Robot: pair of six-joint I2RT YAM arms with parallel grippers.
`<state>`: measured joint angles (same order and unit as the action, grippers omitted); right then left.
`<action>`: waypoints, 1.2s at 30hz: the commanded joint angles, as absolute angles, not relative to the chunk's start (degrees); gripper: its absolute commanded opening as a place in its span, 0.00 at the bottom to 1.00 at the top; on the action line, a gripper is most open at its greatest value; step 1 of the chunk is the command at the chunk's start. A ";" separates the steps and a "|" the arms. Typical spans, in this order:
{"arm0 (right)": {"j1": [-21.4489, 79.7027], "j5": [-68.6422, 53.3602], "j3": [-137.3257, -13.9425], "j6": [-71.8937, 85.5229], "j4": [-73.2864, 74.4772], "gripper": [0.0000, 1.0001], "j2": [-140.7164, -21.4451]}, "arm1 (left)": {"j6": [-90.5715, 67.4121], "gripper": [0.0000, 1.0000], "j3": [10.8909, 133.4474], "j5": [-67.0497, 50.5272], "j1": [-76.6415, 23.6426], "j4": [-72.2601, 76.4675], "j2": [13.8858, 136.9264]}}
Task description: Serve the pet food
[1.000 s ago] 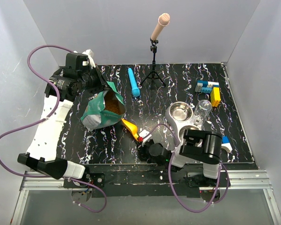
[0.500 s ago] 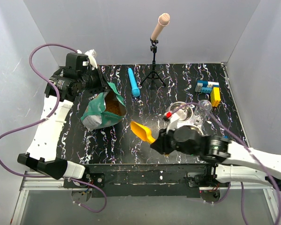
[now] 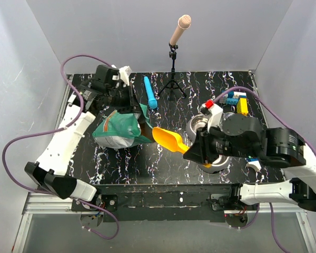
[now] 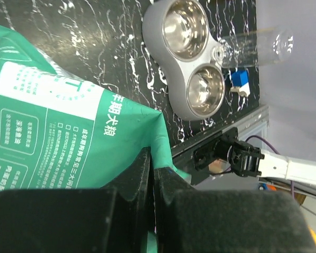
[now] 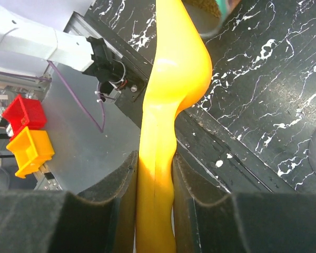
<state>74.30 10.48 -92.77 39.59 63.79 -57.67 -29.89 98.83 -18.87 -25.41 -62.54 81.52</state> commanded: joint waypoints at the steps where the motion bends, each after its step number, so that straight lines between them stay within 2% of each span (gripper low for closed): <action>1: 72.51 7.74 -97.03 37.62 66.80 0.01 -62.05 | -31.55 0.00 100.55 -18.11 -27.95 -58.54 83.14; 10: 66.28 4.49 -98.52 35.07 63.64 0.01 -67.14 | -32.70 0.00 101.86 -19.25 -29.71 -59.32 84.20; 13: 61.54 -1.56 -99.49 33.49 61.97 0.01 -69.60 | -32.87 0.00 102.65 -19.16 -29.88 -60.20 83.94; 20: 61.35 -9.48 -99.31 32.61 56.96 0.01 -73.29 | -33.66 0.00 109.76 -19.86 -30.15 -60.73 86.04; 22: 61.35 -10.81 -103.69 32.69 58.00 0.01 -77.67 | -34.10 0.00 112.40 -20.39 -30.41 -60.91 87.01; 25: 60.47 -6.43 -115.44 33.31 63.70 0.01 -86.72 | -34.36 0.00 116.70 -20.66 -31.11 -61.08 88.68; 28: 55.48 -4.91 -127.67 35.85 68.46 0.01 -94.46 | -33.05 0.00 121.27 -19.61 -31.90 -62.75 89.91; 32: 46.51 -8.88 -129.90 40.25 67.24 0.01 -97.47 | -28.58 0.00 125.59 -14.78 -32.43 -67.84 90.53; 36: 45.26 -10.97 -131.21 40.87 66.27 0.01 -99.48 | -25.23 0.00 127.70 -11.34 -32.43 -71.19 90.18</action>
